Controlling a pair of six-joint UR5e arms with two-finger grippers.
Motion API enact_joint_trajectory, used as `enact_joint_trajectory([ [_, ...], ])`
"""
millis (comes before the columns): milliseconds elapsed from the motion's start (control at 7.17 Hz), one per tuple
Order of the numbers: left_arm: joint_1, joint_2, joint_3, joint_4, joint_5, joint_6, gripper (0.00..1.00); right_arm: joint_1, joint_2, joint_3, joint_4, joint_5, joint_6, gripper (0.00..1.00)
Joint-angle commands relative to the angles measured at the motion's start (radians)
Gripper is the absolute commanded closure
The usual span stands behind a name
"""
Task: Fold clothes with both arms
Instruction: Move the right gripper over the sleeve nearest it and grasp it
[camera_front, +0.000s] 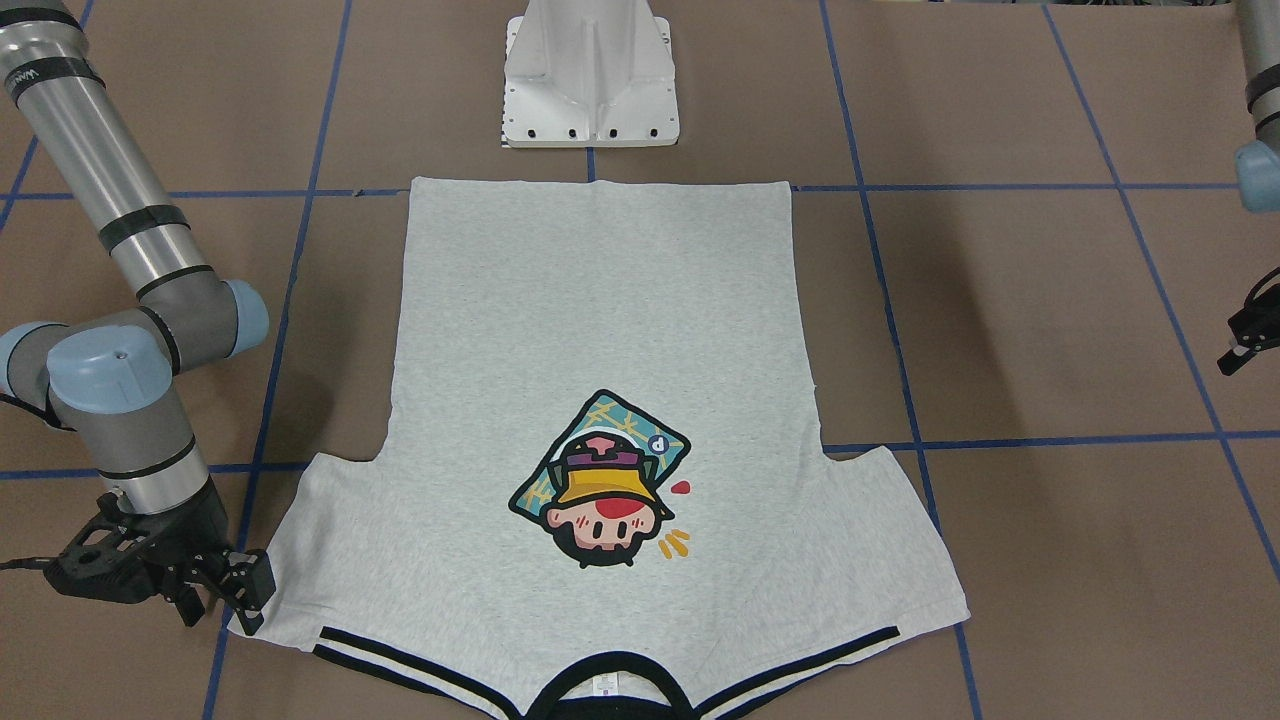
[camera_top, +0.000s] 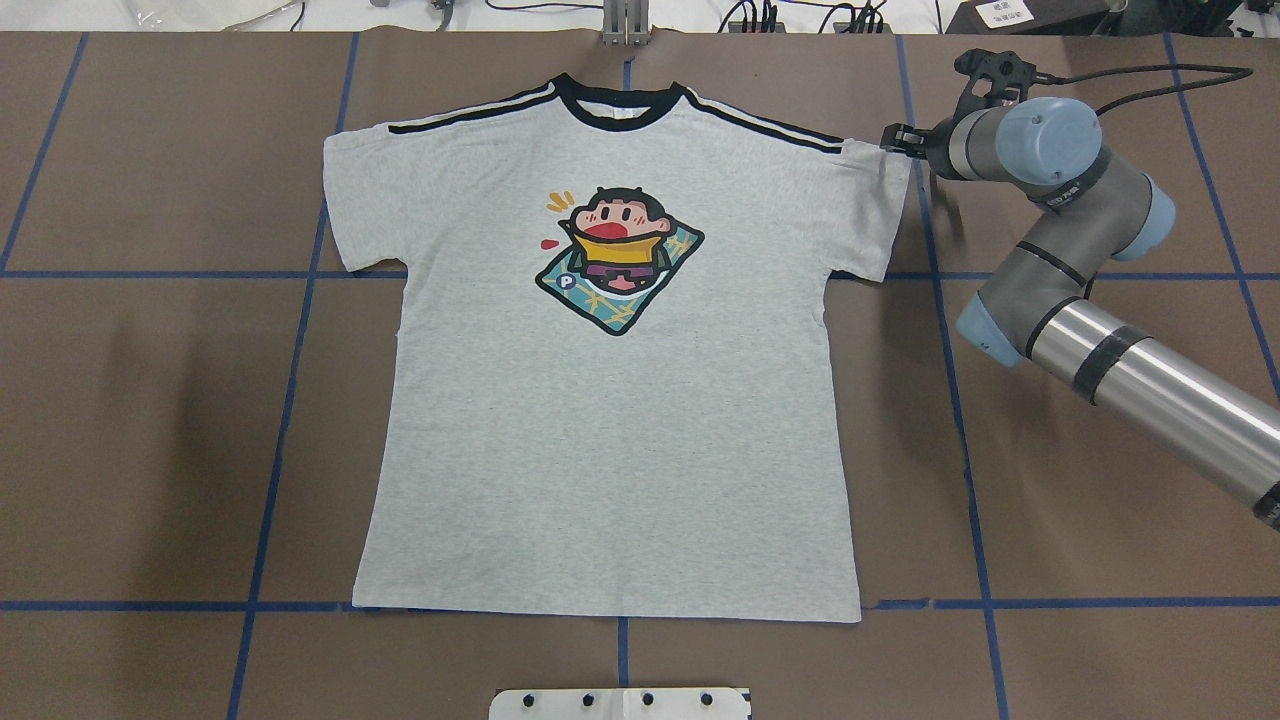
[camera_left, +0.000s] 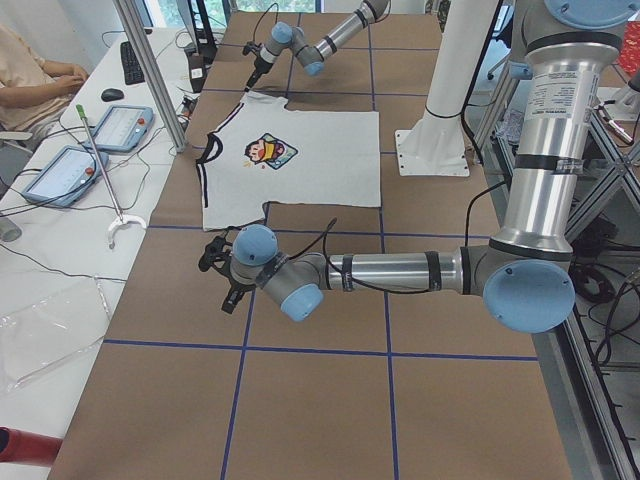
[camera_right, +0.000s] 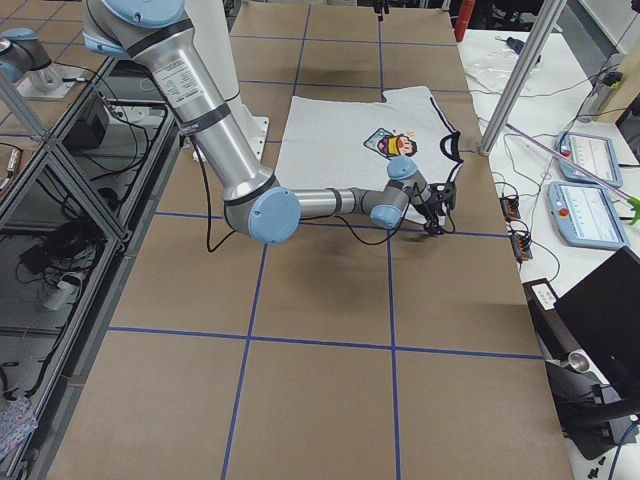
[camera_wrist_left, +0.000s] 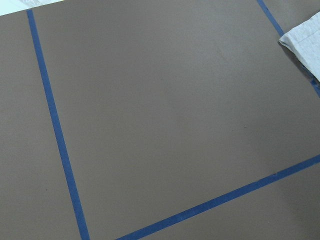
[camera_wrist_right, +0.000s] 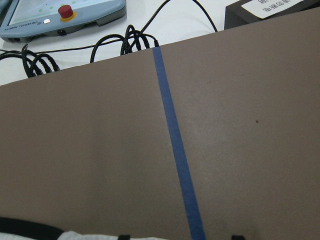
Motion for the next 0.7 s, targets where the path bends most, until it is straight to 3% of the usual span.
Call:
enact_joint_trajectory([
  [0,0.0,0.002,0.004,-0.022,-0.003,-0.002,0.0,0.0,0.019,-0.02,-0.002,-0.002,0.001,0.75],
  [139,0.0,0.002,0.004,-0.022,-0.005,-0.002,0.0,0.0,0.024,-0.023,-0.003,-0.002,0.001,1.0],
  [558,0.0,0.002,0.002,-0.022,-0.006,-0.002,0.0,0.0,0.025,-0.028,-0.002,0.0,0.003,1.0],
])
